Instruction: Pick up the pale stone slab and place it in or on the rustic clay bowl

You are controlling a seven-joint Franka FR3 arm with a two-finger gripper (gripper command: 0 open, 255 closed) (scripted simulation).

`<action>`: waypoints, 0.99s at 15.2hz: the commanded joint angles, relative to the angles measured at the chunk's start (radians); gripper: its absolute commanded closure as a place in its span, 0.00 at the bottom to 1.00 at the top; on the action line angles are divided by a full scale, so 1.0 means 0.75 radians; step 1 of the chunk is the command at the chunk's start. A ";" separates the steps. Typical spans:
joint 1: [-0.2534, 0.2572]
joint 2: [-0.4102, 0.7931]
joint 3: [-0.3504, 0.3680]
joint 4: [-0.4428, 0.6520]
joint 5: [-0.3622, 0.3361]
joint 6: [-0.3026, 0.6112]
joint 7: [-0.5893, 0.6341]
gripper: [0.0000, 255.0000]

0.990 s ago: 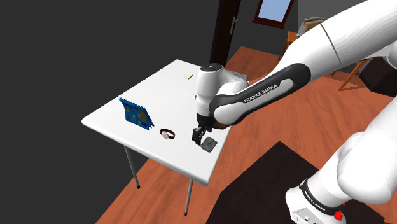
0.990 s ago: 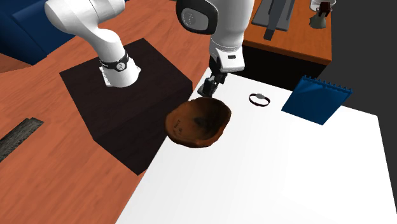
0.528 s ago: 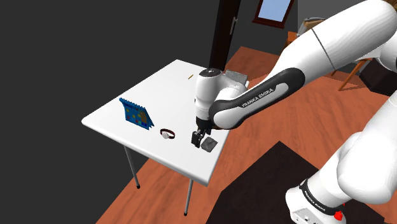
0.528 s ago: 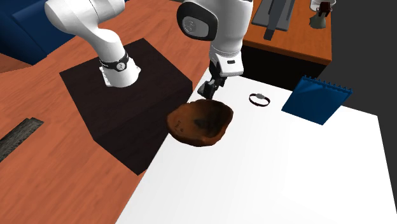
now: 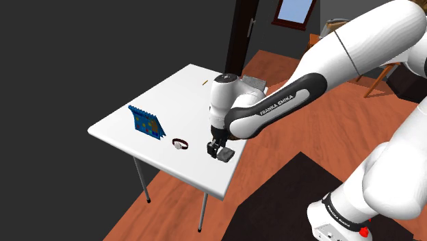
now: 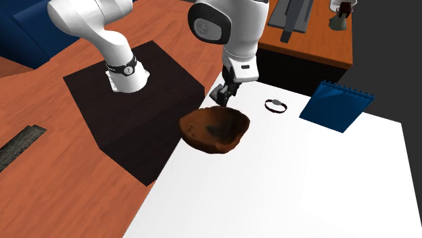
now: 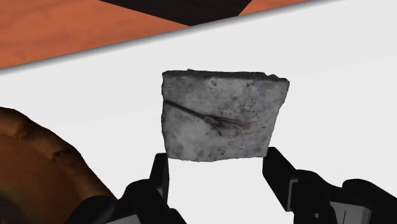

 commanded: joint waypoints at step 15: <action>-0.040 -0.373 -0.045 -0.305 0.549 0.040 -0.403 0.00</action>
